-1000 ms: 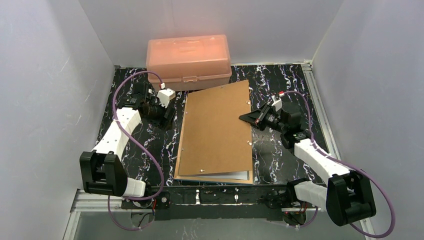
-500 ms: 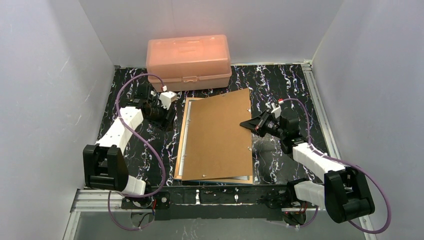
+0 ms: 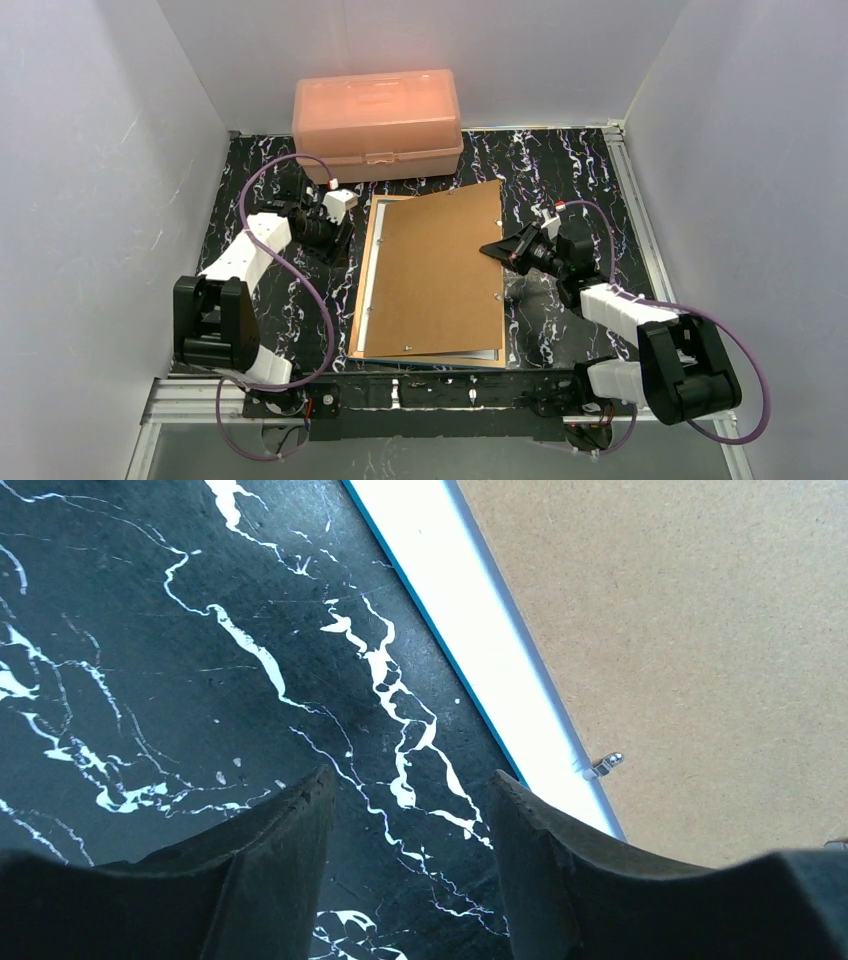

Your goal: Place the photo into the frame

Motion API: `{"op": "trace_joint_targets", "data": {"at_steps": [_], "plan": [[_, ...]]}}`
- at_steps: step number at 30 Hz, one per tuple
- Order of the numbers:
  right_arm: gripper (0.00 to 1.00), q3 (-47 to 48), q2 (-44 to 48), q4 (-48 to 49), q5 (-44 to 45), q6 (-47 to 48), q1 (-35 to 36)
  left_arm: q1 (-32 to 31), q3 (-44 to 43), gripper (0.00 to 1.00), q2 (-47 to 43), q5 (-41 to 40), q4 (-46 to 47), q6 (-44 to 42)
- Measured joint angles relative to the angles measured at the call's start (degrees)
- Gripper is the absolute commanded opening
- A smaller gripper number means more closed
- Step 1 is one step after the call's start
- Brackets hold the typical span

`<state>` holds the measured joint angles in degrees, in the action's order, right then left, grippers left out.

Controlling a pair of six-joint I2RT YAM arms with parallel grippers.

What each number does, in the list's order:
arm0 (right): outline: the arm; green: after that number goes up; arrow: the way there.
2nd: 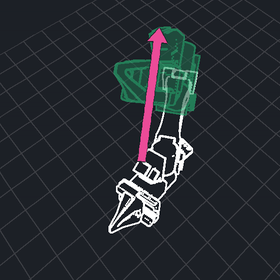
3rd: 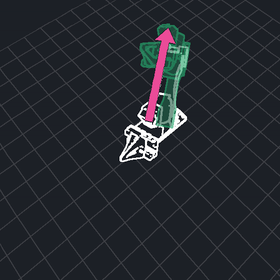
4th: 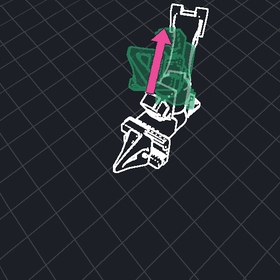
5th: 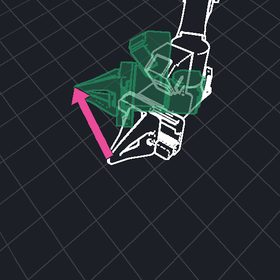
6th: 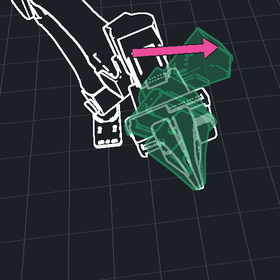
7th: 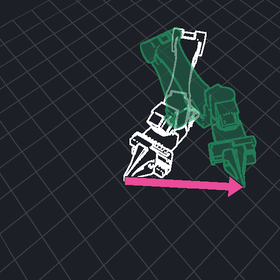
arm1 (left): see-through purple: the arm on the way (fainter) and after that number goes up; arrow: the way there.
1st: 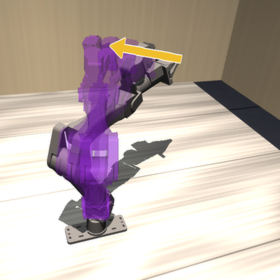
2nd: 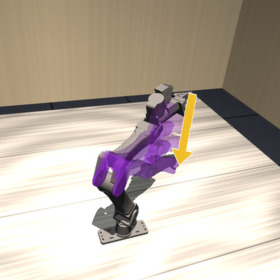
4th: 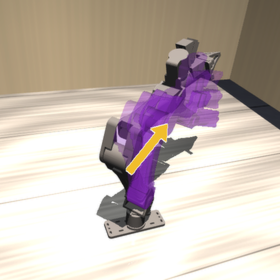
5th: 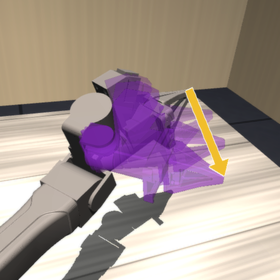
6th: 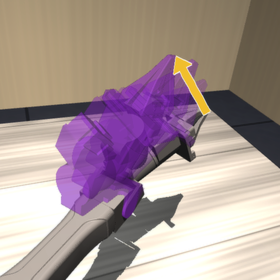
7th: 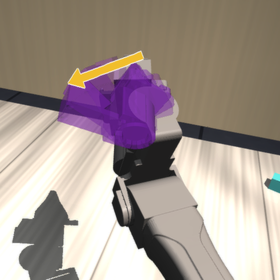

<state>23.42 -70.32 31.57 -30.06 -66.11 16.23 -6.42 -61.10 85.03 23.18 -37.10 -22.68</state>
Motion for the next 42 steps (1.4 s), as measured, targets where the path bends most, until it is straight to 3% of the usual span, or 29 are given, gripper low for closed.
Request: {"op": "trace_joint_targets", "data": {"at_steps": [17, 42], "plan": [[0.01, -1.6, -5.3, 7.6, -1.1, -1.9, -0.1, -0.1, 0.7, 0.29, 7.6, 1.9, 5.1, 1.7], [0.01, -1.6, -14.0, 17.3, -3.1, -2.7, -0.3, -2.0, 3.0, 0.18, 12.0, 1.6, 10.5, 2.0]]}}
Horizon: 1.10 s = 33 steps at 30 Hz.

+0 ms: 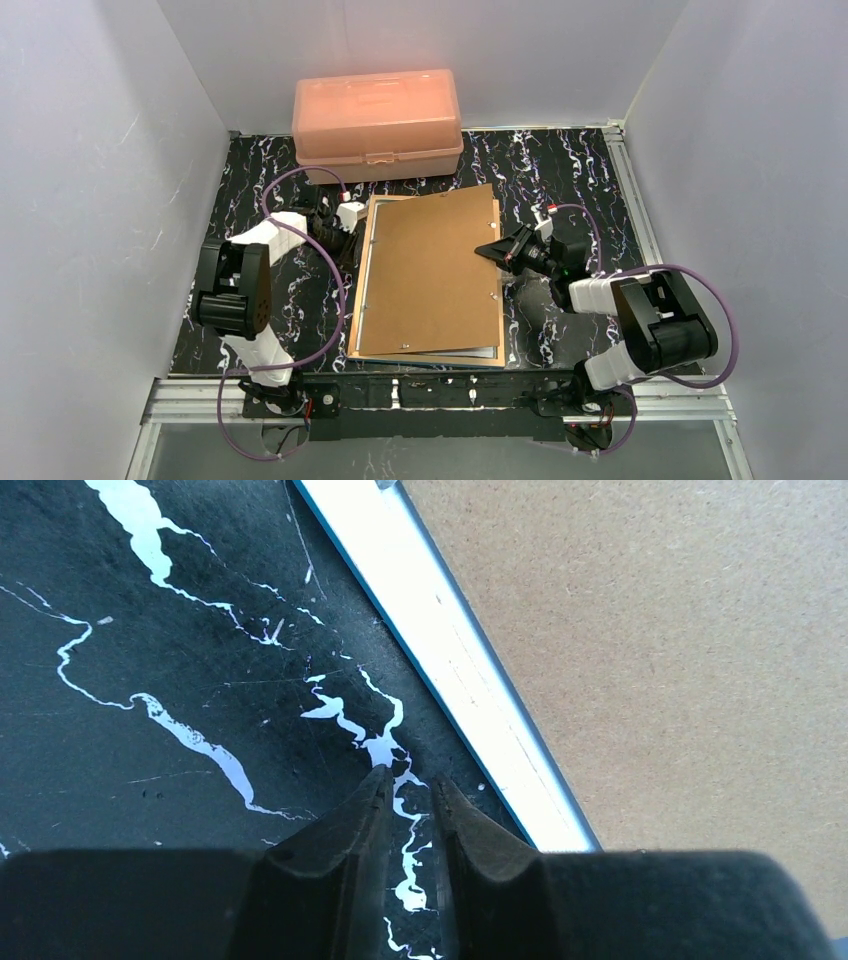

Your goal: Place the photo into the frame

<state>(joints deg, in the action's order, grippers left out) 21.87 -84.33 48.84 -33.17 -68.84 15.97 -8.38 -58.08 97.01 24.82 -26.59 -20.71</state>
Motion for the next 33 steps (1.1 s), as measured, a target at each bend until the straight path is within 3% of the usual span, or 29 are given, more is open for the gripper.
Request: {"op": "trace_joint_targets", "data": {"at_steps": [20, 26, 29, 33], "plan": [[0.02, 0.0, -6.2, 9.3, -1.6, 1.2, -0.2, -0.7, 0.3, 0.11, 1.5, 0.1, 1.4, 0.2], [0.15, 0.0, -9.6, 10.6, -2.0, 1.6, -0.2, -0.8, 0.3, 0.1, 1.5, 0.1, 1.4, 0.2], [0.28, 0.1, -9.8, 9.6, -2.0, 3.3, -0.2, -0.8, 0.3, 0.1, 1.5, 0.1, 1.4, 0.1], [0.41, 2.3, -9.0, 0.4, -1.9, 9.9, -0.2, -0.8, 0.3, 0.08, 1.5, 0.1, 1.3, 0.0]]}}
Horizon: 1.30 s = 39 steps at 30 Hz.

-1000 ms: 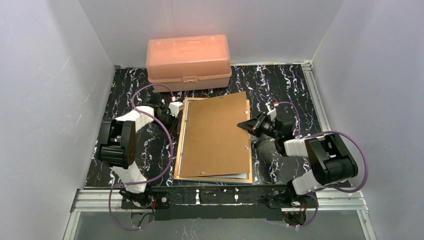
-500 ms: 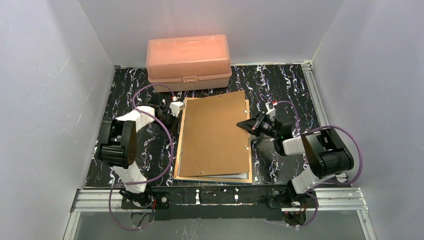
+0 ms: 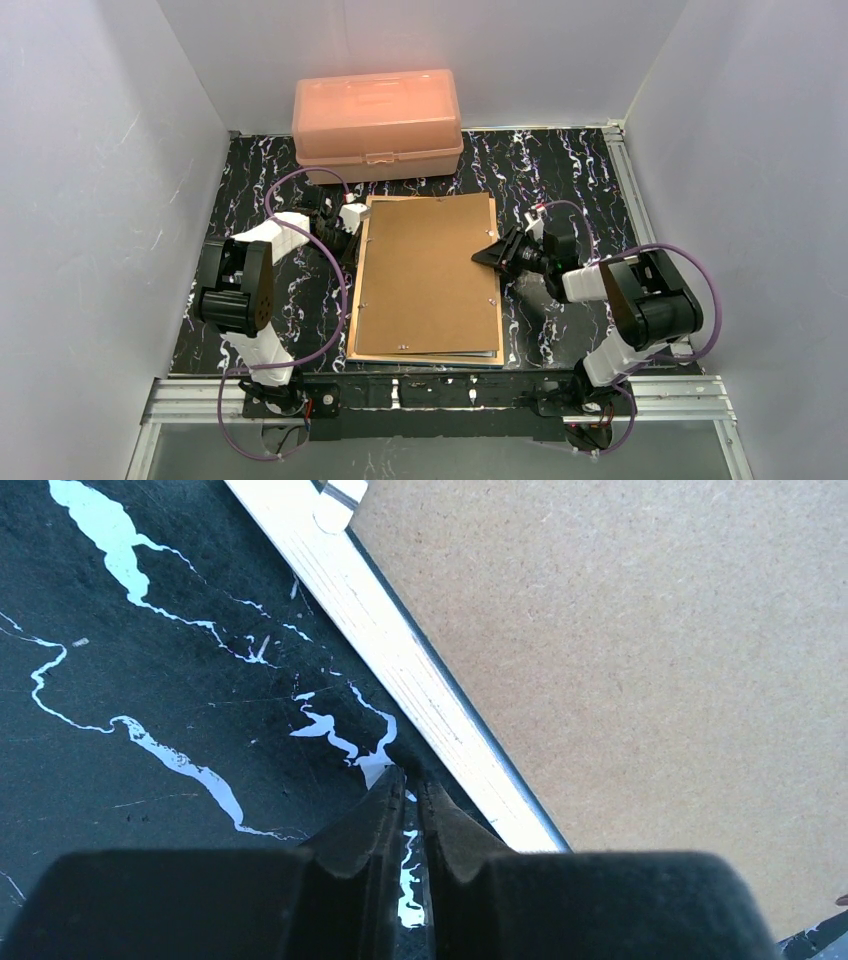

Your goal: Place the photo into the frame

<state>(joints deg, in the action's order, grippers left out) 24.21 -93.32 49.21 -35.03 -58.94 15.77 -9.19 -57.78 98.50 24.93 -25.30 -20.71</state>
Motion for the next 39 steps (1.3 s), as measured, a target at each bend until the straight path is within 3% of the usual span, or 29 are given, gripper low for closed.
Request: {"op": "trace_joint_targets", "data": {"at_steps": [2, 5, 9, 17, 23, 31, 35, 37, 39], "plan": [[0.48, 2.5, 1.4, -7.5, 0.4, 4.6, 0.1, 0.0, 0.0, 0.08, 0.0, 0.0, 0.0, -0.1], [0.5, 7.4, 3.8, -19.3, 1.7, 12.1, 0.2, 0.0, 0.0, 0.08, 0.0, 0.0, -0.1, -0.2], [0.51, 10.9, 5.9, -27.6, 3.2, 18.1, 0.4, 0.0, 0.0, 0.07, 0.0, 0.0, -0.2, -0.2], [0.46, 10.0, 5.7, -30.7, 4.9, 18.4, 1.5, 0.0, 0.0, 0.06, -0.6, 0.0, -0.7, -0.2], [0.48, 7.0, 4.1, -27.6, 5.4, 13.2, 2.0, 0.0, 0.3, 0.05, -0.6, 0.3, -0.5, -0.2], [0.57, 7.7, 5.2, -30.3, 9.4, 14.3, 4.1, 0.0, 1.0, 0.03, -0.6, 1.3, -0.4, -0.3], [0.71, 10.6, 4.7, -34.3, 9.8, 17.0, 5.0, 0.0, 1.0, 0.03, -0.5, 1.4, -0.4, -0.4], [0.95, 13.0, 4.3, -37.7, 10.3, 19.2, 5.7, 0.0, 1.0, 0.02, -0.5, 1.4, -0.4, -0.6], [0.99, 15.1, 4.3, -40.6, 10.2, 20.8, 6.2, 0.0, 0.9, 0.02, -0.5, 1.4, -0.6, -0.9]]}}
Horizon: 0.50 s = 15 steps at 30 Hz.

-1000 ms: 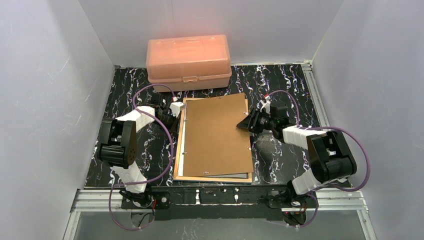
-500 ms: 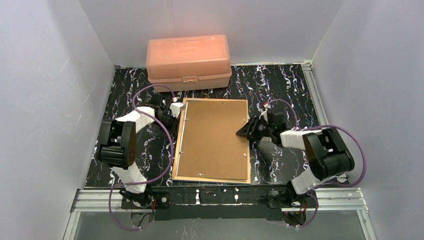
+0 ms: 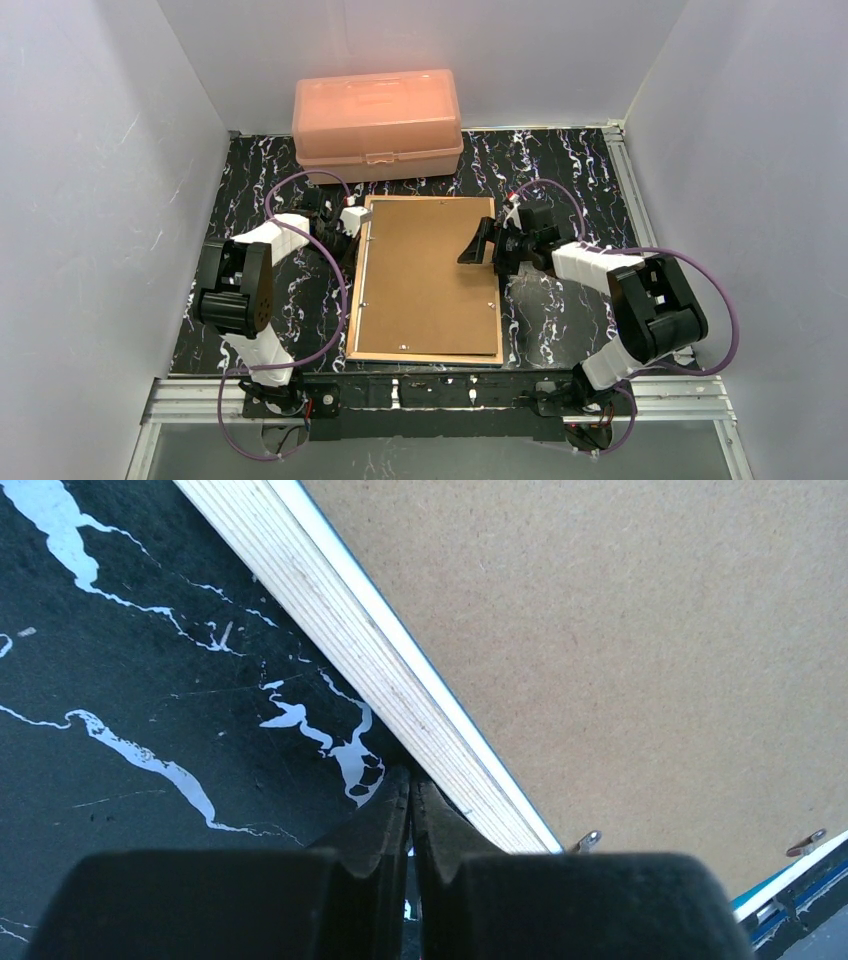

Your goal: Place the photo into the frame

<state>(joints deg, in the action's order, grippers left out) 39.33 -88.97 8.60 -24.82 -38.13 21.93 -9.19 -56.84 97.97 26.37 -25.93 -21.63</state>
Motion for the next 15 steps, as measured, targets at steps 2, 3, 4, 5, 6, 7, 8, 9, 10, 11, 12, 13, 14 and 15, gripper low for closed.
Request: {"op": "trace_joint_targets", "data": {"at_steps": [2, 3, 4, 5, 6, 7, 8, 9, 10, 11, 12, 13, 14, 15], "plan": [[0.99, 2.8, 0.1, -3.9, 0.7, 3.2, 0.7, 0.0, 0.0, 0.01, 0.0, 0.1, -0.5, -0.2], [0.99, 3.8, 0.1, -6.0, 1.3, 4.6, 0.8, 0.0, -0.1, 0.01, 0.0, 0.1, -0.9, -0.3], [0.99, 4.7, 0.1, -7.9, 1.6, 5.7, 0.8, 0.0, -0.2, 0.01, -0.1, 0.1, -1.4, -0.3], [0.99, 5.3, 0.1, -9.3, 1.9, 6.6, 0.9, 0.0, -0.3, 0.01, -0.1, 0.1, -1.6, -0.3], [0.99, 6.4, 0.1, -11.5, 2.4, 7.7, 1.0, 0.0, -0.4, 0.0, -0.2, 0.2, -1.9, -0.3], [0.99, 7.1, 0.1, -13.0, 3.0, 8.5, 1.1, 0.0, -0.6, 0.0, -0.3, 0.3, -2.1, -0.2], [0.99, 7.9, 0.1, -14.9, 3.9, 9.4, 1.3, 0.0, -0.7, 0.0, -0.5, 0.3, -2.4, -0.2], [0.99, 8.6, 0.1, -16.3, 4.8, 10.1, 1.5, 0.0, -0.9, 0.0, -0.7, 0.4, -2.6, -0.2], [0.99, 9.4, 0.1, -18.3, 6.0, 11.1, 1.9, 0.0, -1.0, 0.0, -1.0, 0.6, -2.9, -0.1], [0.99, 9.8, 0.1, -19.5, 7.0, 11.7, 2.2, 0.0, -1.1, 0.0, -1.3, 0.8, -3.0, 0.0], [0.99, 10.2, 0.3, -20.7, 8.1, 12.3, 2.5, 0.0, -1.1, 0.0, -1.7, 1.1, -3.1, 0.1], [0.99, 10.4, 0.6, -21.6, 9.2, 12.9, 2.9, 0.0, -1.2, 0.0, -2.1, 1.2, -3.3, 0.2], [0.99, 10.4, 1.3, -22.8, 10.5, 13.3, 3.3, 0.0, -1.2, 0.0, -2.4, 1.4, -3.3, 0.2], [0.99, 10.4, 1.7, -23.7, 11.4, 13.6, 3.5, 0.0, -1.3, 0.0, -2.6, 1.5, -3.4, 0.2]]}}
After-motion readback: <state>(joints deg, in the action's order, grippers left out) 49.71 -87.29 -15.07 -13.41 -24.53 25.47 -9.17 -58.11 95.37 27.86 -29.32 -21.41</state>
